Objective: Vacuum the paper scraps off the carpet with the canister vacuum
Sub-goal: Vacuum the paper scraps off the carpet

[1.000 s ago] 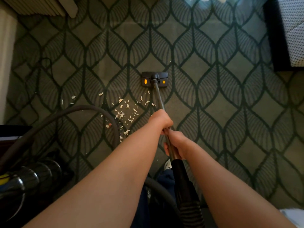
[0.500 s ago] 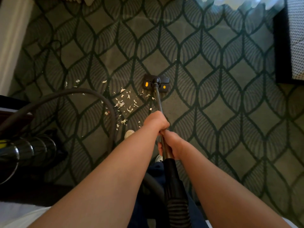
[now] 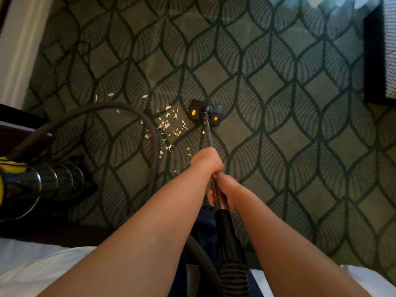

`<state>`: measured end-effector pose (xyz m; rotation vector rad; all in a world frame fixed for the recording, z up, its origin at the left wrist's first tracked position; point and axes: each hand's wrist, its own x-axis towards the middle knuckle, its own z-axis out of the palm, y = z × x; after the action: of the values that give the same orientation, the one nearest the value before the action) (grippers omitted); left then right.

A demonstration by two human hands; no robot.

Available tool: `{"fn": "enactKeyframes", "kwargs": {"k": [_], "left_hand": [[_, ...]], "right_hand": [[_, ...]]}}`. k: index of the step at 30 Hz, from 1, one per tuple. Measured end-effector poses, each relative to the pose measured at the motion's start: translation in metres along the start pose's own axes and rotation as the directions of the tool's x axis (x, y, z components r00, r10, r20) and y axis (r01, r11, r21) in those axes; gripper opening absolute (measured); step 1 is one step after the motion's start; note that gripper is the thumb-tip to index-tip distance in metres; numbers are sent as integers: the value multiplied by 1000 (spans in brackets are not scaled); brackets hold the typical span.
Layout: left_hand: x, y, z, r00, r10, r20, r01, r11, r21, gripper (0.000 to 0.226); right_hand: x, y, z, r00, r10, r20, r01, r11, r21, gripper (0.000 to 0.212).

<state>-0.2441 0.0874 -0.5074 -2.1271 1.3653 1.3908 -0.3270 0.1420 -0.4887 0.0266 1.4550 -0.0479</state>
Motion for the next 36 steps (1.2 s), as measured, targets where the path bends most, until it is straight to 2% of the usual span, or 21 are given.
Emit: {"fn": "enactKeyframes", "kwargs": {"k": [6, 16, 21, 25, 30, 36], "left_hand": [[-14, -42, 8, 999, 39, 23, -40, 999, 32, 21], [-39, -96, 32, 994, 88, 64, -92, 993, 68, 16], [-51, -108, 43, 994, 87, 70, -90, 995, 45, 12], [-63, -109, 53, 995, 66, 76, -66, 998, 8, 11], [-77, -106, 74, 995, 33, 93, -27, 998, -62, 12], [-85, -93, 63, 990, -15, 142, 43, 978, -202, 20]], "right_hand": [[5, 42, 25, 1000, -22, -18, 22, 1000, -14, 38], [-2, 102, 52, 999, 2, -35, 0, 999, 42, 34], [-4, 120, 53, 999, -24, -36, 24, 1000, -5, 33], [-3, 134, 45, 999, -29, -30, 27, 998, -63, 42], [-8, 148, 25, 999, -21, -41, 18, 996, -83, 42], [-13, 142, 20, 979, -157, -131, 146, 985, -92, 36]]}}
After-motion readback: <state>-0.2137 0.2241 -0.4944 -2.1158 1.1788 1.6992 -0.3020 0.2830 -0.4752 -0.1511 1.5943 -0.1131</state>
